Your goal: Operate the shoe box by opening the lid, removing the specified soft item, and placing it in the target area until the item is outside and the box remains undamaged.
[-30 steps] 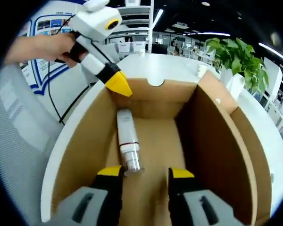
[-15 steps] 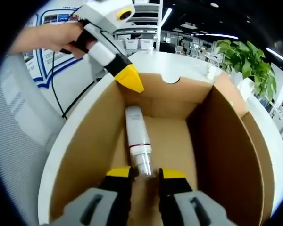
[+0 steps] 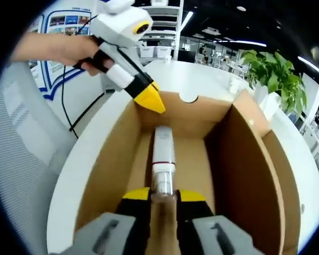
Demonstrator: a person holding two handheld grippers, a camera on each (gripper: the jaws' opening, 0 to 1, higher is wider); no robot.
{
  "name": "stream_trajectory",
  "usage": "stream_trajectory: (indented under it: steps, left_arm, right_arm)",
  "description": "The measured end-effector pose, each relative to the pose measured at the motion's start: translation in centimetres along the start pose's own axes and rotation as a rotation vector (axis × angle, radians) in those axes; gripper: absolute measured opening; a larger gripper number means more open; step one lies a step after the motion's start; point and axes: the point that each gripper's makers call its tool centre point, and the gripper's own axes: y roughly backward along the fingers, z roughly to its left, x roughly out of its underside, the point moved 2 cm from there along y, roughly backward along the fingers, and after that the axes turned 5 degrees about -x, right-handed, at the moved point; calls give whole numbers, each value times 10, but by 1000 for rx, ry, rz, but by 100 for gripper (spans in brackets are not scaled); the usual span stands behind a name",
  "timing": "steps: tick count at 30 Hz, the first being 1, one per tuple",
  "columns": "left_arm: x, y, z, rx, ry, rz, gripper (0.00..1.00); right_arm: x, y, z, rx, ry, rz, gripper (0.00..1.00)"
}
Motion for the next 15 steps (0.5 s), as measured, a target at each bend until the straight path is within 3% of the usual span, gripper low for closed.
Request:
stream_trajectory:
  steps: [10, 15]
  left_arm:
    - [3, 6, -5, 41, -39, -19, 20]
    - [6, 7, 0, 43, 4, 5, 28]
  right_arm:
    - [-15, 24, 1, 71, 0, -55, 13]
    - [-21, 41, 3, 109, 6, -72, 13]
